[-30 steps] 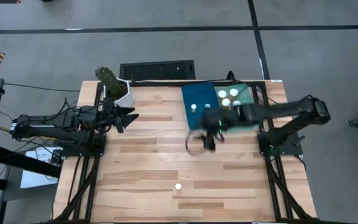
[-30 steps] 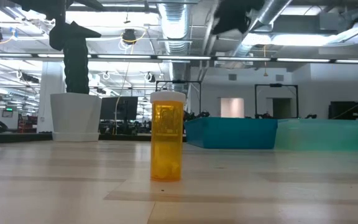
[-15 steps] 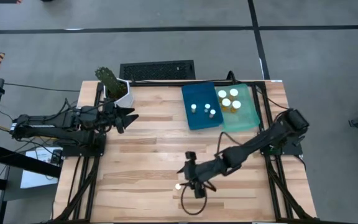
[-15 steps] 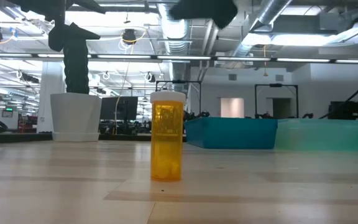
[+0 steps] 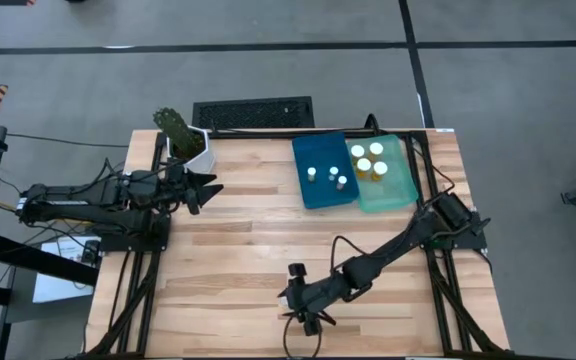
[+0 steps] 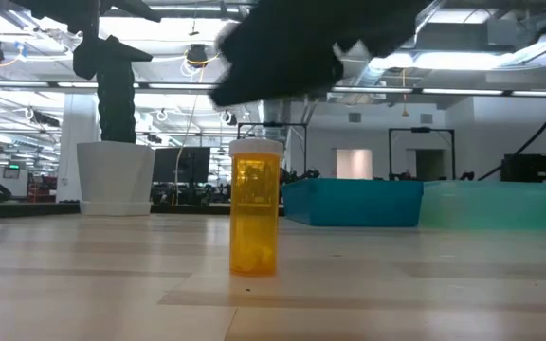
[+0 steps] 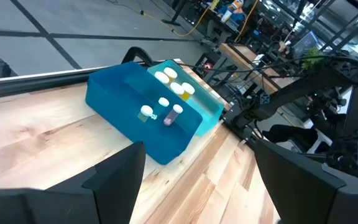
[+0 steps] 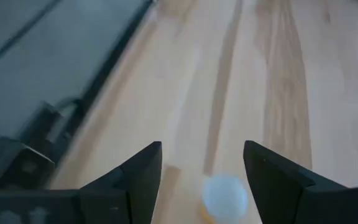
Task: Pick and place medicine bottles into bin by pill shape (circle, oval)
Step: Put the orange tablet bottle into the dark blue bin
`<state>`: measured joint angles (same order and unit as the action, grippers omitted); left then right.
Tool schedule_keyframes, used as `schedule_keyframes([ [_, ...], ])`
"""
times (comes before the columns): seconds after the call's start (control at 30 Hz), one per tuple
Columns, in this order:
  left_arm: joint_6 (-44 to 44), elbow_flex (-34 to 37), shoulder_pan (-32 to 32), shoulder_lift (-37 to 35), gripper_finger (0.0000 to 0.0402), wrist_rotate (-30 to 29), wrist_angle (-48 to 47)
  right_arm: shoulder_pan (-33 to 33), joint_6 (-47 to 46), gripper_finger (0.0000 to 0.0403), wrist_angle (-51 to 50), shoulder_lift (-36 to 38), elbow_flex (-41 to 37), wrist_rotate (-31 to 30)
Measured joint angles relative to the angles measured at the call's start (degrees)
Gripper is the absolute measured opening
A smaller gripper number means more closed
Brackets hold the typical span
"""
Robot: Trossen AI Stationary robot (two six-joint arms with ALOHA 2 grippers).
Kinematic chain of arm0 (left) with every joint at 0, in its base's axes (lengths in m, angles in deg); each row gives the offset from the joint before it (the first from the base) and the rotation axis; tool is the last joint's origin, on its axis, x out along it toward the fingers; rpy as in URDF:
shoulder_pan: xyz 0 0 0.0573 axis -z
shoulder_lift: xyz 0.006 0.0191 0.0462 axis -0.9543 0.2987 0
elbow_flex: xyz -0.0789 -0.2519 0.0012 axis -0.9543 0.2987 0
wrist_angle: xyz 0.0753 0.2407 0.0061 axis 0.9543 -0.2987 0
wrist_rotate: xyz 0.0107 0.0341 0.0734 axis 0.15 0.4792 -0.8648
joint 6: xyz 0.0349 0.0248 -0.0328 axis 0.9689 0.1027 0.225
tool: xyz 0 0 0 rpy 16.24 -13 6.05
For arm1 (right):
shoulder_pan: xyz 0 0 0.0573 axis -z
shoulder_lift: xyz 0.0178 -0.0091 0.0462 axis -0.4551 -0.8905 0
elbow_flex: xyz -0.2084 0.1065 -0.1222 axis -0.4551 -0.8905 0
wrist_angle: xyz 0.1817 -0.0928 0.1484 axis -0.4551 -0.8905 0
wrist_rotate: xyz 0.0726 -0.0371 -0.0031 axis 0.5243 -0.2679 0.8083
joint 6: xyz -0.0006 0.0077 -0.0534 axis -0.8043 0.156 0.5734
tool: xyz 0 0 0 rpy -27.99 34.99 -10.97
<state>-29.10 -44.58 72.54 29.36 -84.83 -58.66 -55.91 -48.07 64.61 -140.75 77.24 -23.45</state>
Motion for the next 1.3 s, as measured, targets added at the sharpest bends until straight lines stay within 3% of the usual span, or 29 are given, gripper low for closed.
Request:
schedule_keyframes([
  [0.83,-0.02,0.00,0.00,-0.02,0.0297,0.13,-0.48,1.23,-4.06,0.0231,-1.14,-3.32,-0.10,-0.34],
  [1.3,-0.02,0.00,0.00,-0.01,0.0297,0.13,-0.94,1.12,-4.45,0.0123,-1.93,-3.29,-0.10,-0.28],
])
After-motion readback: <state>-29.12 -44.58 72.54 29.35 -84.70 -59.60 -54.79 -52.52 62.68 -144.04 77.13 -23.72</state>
